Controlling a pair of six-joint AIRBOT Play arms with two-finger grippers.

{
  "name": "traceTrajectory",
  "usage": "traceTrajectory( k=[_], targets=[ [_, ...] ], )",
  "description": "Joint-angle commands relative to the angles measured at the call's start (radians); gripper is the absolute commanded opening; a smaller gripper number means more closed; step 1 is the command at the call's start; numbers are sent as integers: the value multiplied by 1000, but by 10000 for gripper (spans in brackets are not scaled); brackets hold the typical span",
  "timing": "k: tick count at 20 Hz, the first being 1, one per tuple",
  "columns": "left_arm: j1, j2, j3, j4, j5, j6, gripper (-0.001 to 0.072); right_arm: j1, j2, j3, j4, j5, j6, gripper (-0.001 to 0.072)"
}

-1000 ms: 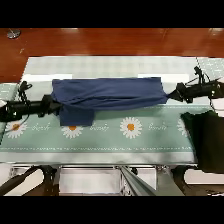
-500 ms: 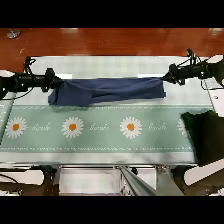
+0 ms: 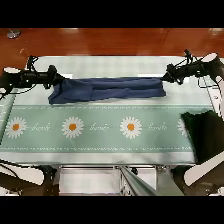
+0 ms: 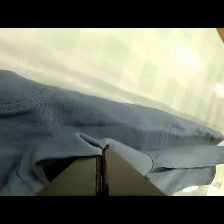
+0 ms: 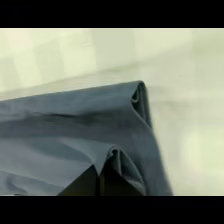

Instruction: Fold the shirts.

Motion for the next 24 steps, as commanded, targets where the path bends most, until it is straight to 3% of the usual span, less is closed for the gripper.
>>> traceTrajectory(
  k=[1, 6, 7, 8, 9, 10, 12, 13, 16, 19, 21, 24],
  targets=[
    [-2, -18, 5, 1, 35, 0, 19, 18, -21, 5, -8, 21, -6, 22],
    [-6, -18, 5, 0, 51, -1, 20, 20, -21, 5, -6, -10, 0, 22],
    [-5, -17, 9, -1, 33, 0, 28, 13, -21, 8, -2, -8, 2, 60],
    [0, -16, 24, 1, -7, -1, 257, 1, -21, 20, 4, 5, 0, 369],
    [15, -16, 52, 6, -83, 2, 712, -18, -21, 41, 2, 39, -22, 626],
    [42, -16, 99, 44, -181, -2, 695, -43, -21, 66, -8, 84, -35, 619],
    [106, 6, 165, 225, -335, -142, 678, -108, -21, 83, -62, 171, -15, 619],
    [132, 41, 161, 342, -369, -193, 635, -137, -21, 74, -97, 205, 0, 618],
    [145, 208, 21, 563, -288, -238, 636, -169, -21, 5, -116, 232, 7, 618],
    [107, 444, -258, 412, -81, -133, 663, -126, -24, -45, -47, 200, -36, 617],
    [60, 580, -400, 322, -34, -62, 668, -84, -26, -44, 9, 175, -54, 617],
    [-39, 700, -497, 288, -22, -50, 668, -14, -34, -40, 21, 134, -51, 617]
  ],
)
